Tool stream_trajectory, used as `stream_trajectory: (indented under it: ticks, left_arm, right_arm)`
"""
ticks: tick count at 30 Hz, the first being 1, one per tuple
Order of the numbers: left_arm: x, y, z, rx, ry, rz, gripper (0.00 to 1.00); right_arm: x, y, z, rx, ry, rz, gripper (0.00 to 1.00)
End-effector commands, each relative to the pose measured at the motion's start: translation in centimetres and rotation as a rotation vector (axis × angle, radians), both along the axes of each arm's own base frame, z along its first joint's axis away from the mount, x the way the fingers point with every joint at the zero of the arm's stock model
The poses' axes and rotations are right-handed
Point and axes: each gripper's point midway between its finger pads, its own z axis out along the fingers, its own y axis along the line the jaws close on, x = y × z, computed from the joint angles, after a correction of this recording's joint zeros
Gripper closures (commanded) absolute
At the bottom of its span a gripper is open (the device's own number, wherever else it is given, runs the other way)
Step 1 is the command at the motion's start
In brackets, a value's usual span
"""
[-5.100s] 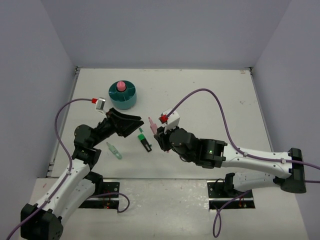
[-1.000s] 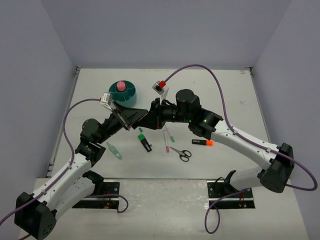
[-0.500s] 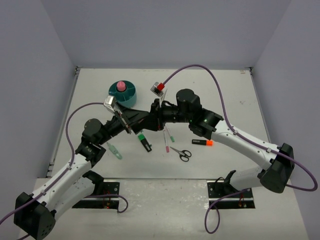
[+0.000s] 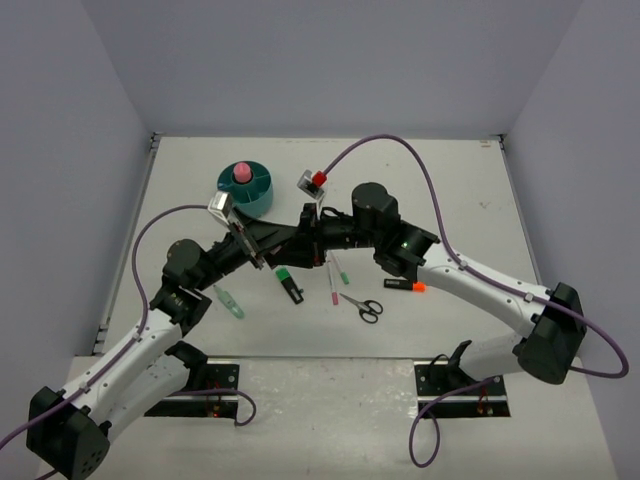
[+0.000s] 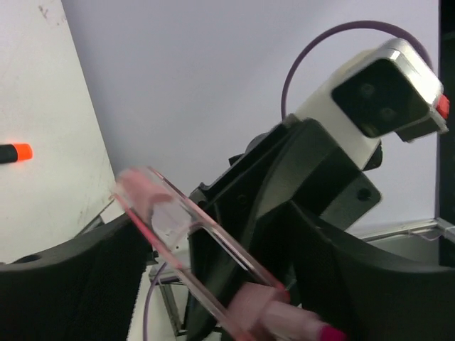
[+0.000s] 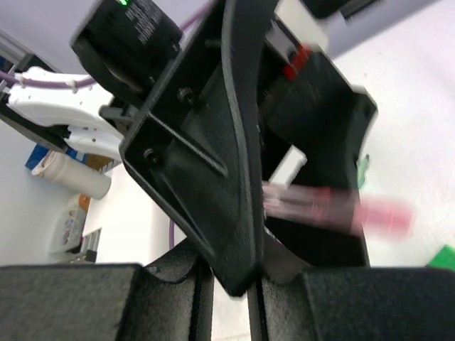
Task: Sort the stationery into containers
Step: Close the pen cap on the pen.
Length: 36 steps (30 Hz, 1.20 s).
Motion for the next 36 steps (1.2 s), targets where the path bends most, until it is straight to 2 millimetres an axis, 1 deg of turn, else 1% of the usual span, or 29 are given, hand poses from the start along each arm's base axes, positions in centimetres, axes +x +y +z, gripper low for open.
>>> stream_trajectory:
  ticks: [1, 2, 4, 6, 8, 10, 13, 15, 17, 23, 25, 28, 30, 33, 36]
  left_arm:
    - [0.2, 0.2, 2.0, 0.018, -0.102, 0.039, 0.39]
    - [0.5, 0.4, 2.1, 0.028, -0.109, 0.059, 0.42]
    - [0.8, 0.6, 2.2, 0.043, -0.122, 0.081, 0.44]
    - [0.8, 0.6, 2.2, 0.044, -0.132, 0.084, 0.51]
    - [0.7, 0.6, 2.2, 0.043, -0.133, 0.082, 0.54]
    - [0.7, 0.6, 2.2, 0.047, -0.137, 0.078, 0.59]
    - [0.6, 0.5, 2.2, 0.053, -0.144, 0.070, 0.63]
    - [0.5, 0.4, 2.2, 0.058, -0.152, 0.062, 0.68]
    - [0.5, 0.3, 2.2, 0.066, -0.163, 0.059, 0.69]
    - [0.5, 0.1, 1.7, 0.083, -0.181, 0.045, 0.78]
    - [0.5, 0.0, 1.5, 0.083, -0.184, 0.043, 0.79]
    - [0.5, -0.2, 1.7, 0.079, -0.205, 0.034, 0.88]
    - [0.5, -0.3, 1.8, 0.083, -0.215, 0.032, 0.91]
    - [0.4, -0.1, 2.4, 0.084, -0.249, 0.044, 0.98]
    - [0.4, 0.4, 2.9, 0.092, -0.274, 0.077, 0.99]
  right_arm:
    - [-0.8, -1.3, -0.1, 0.015, 0.013, -0.034, 1.00]
    - [-0.7, -1.6, -0.9, -0.008, 0.033, -0.058, 1.00]
    - [-0.6, -2.3, -2.4, -0.040, 0.054, -0.096, 1.00]
    - [-0.5, -2.8, -3.2, -0.056, 0.064, -0.121, 1.00]
    - [-0.6, -3.2, -3.9, -0.073, 0.073, -0.137, 1.00]
    - [-0.5, -3.3, -4.0, -0.079, 0.086, -0.150, 1.00]
    - [-0.2, -3.4, -3.8, -0.077, 0.093, -0.174, 1.00]
    - [0.1, -3.4, -3.5, -0.077, 0.100, -0.196, 1.00]
    - [0.2, -3.4, -3.2, -0.072, 0.098, -0.196, 1.00]
    - [-0.6, -3.1, -2.1, -0.022, 0.072, -0.140, 1.00]
    - [-0.9, -3.0, -1.8, -0.011, 0.069, -0.122, 1.00]
    - [-0.6, -2.6, -1.5, -0.010, 0.082, -0.124, 1.00]
    - [-0.4, -2.5, -1.4, -0.012, 0.093, -0.135, 1.00]
    - [0.3, -2.2, -0.9, -0.018, 0.111, -0.166, 1.00]
    - [0.4, -1.8, 0.0, -0.007, 0.116, -0.159, 1.00]
